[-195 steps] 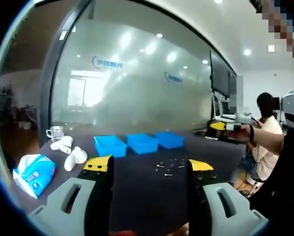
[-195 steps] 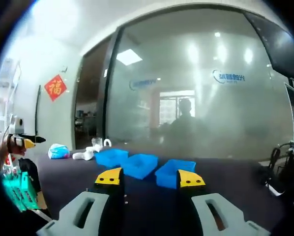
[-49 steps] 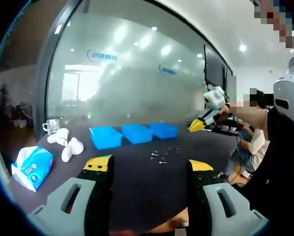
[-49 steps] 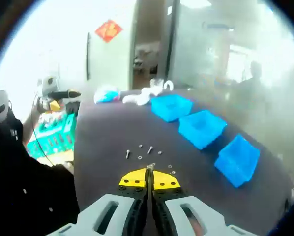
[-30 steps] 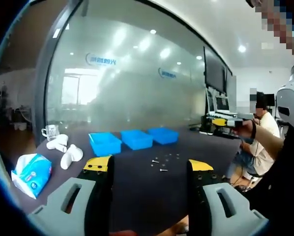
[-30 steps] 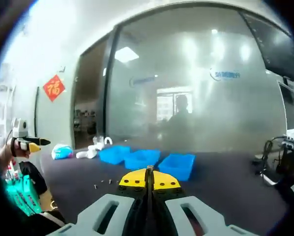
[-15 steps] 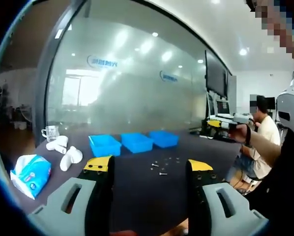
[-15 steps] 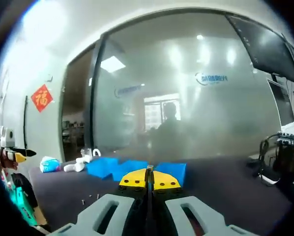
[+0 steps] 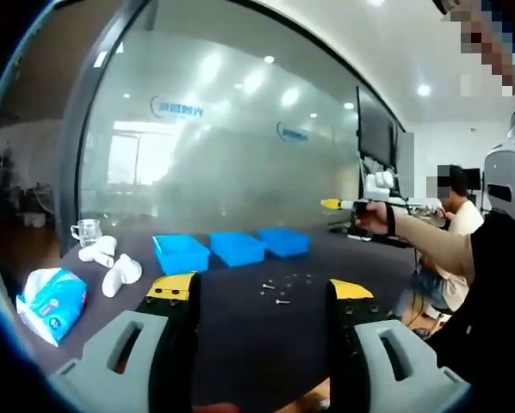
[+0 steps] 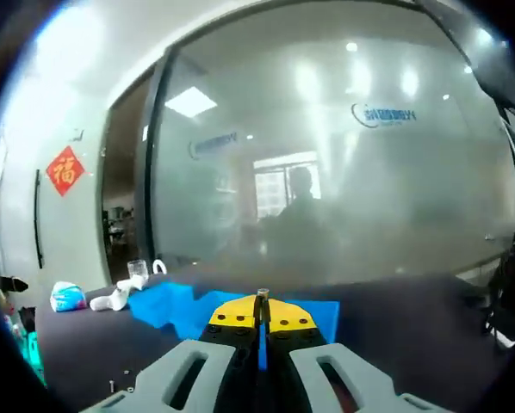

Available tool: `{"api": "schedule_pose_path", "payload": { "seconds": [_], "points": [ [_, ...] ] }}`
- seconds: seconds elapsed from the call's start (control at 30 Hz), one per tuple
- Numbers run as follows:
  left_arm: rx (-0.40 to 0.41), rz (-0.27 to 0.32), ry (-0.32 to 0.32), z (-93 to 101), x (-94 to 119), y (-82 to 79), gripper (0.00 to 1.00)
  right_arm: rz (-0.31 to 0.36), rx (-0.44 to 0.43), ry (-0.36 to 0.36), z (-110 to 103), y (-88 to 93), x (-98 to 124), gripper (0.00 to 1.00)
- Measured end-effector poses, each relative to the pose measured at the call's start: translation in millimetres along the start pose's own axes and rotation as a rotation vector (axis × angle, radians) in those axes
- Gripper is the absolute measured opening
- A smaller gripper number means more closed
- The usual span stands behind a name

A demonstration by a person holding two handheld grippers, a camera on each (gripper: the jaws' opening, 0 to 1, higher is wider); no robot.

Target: Sort the screws, nuts, and washers into the corresponding bins

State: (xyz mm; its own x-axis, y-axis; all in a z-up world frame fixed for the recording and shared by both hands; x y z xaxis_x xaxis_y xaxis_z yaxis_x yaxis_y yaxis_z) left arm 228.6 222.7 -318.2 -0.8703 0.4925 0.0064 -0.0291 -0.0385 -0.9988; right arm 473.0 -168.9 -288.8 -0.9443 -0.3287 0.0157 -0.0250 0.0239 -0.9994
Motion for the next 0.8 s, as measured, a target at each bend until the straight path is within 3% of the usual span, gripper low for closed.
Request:
{"api": "schedule_pose_path", "payload": {
  "seconds": [0.2,0.4,0.8],
  "points": [
    [0.001,0.001,-0.007,0.4,4.7,1.2,0.55,-0.043,0.028,0.003,-2.2,4.2,-37.0,0.00],
    [0.003,0.002,-0.018,-1.7,9.1,1.6,0.55,-0.105,0.060,0.033,9.2,18.1,-66.3,0.00],
    [0.009,0.003,-0.032,-4.5,10.3,1.1,0.55,-0.140,0.074,0.065,15.9,27.7,-83.6,0.00]
  ]
}}
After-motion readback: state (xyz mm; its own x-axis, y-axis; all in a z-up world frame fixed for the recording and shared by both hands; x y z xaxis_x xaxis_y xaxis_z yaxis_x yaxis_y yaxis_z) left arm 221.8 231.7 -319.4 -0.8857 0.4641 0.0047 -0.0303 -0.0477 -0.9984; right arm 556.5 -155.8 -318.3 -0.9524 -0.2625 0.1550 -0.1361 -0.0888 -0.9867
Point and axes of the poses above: the point that each gripper's makers call its tool centre point, and the gripper's own axes: x roughly backward along the fingers, z roughly to its right, y roughly out of its underside, the point moved 4 cm from there along x, roughly backward along the fingers, and after that the axes turned 1 degree about -y, right-handed, at the moved point
